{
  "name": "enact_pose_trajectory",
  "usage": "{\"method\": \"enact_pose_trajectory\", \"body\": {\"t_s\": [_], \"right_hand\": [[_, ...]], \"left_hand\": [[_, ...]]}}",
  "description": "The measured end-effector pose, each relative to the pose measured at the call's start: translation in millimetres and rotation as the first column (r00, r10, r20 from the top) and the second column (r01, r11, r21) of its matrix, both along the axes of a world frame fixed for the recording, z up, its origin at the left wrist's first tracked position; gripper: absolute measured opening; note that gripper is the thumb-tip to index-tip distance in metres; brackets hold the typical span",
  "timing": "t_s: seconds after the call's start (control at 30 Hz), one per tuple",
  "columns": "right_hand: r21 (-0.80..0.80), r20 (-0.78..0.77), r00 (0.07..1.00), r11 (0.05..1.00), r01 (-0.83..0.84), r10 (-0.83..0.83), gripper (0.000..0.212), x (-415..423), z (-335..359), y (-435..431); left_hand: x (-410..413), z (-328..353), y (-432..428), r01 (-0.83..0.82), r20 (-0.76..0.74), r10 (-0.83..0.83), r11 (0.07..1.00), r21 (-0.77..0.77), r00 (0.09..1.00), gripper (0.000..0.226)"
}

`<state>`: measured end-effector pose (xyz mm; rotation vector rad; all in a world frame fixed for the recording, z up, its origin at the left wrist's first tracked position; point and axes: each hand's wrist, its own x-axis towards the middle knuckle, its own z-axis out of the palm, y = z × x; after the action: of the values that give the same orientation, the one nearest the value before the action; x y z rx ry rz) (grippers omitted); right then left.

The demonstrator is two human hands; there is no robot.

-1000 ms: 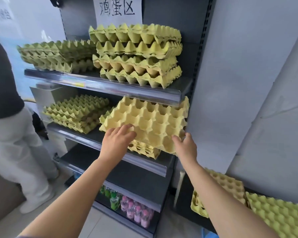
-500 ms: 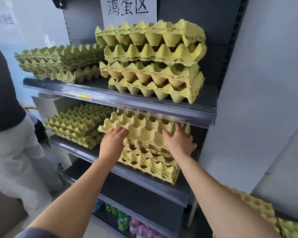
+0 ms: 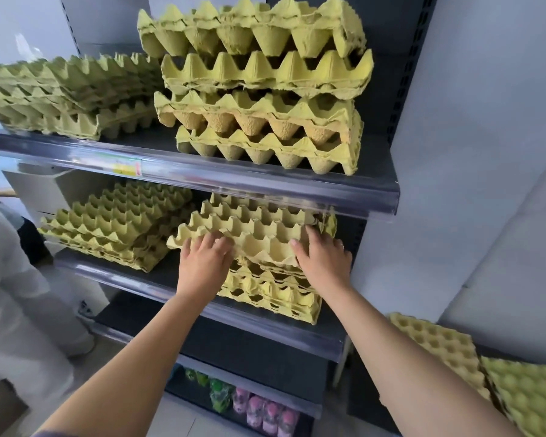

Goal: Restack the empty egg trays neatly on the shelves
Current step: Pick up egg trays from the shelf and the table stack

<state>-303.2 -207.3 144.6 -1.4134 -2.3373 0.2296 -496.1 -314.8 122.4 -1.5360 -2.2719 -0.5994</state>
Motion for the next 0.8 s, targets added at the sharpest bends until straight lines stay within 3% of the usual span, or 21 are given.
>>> {"method": "enact_pose_trajectory", "body": {"t_s": [0.23, 0.37, 0.47, 0.6, 0.73, 0.8], "right_hand": [[0.262, -0.029, 1.0, 0.965, -0.002, 0.01, 0.038, 44, 1, -5], [0.367, -0.056, 0.997, 0.927, 0.076, -0.06, 0.03, 94, 1, 1], [0.406, -0.071, 0.989, 0.902, 0.147, -0.129, 0.026, 149, -2, 9], [0.423, -0.071, 0.975, 0.879, 0.219, -0.209, 0.022, 237, -10, 23], [0.431, -0.077, 0.965, 0.864, 0.259, -0.251, 0.033, 343, -22, 31], [0.409, -0.049, 0.956, 0.867, 0.284, -0.29, 0.025, 396, -33, 34]], "left_hand": [[51, 31, 18, 0.259, -0.179, -0.234, 0.957, 0.127, 0.955, 0.009], [100, 40, 39, 0.399, -0.226, -0.368, 0.91, 0.11, 0.902, 0.022], [152, 38, 61, 0.478, -0.224, -0.444, 0.869, 0.129, 0.867, 0.016], [235, 30, 91, 0.584, -0.258, -0.537, 0.795, 0.165, 0.803, 0.028], [338, 9, 115, 0.638, -0.23, -0.596, 0.73, 0.245, 0.77, 0.025], [388, -5, 122, 0.667, -0.198, -0.637, 0.709, 0.226, 0.745, 0.025]]}}
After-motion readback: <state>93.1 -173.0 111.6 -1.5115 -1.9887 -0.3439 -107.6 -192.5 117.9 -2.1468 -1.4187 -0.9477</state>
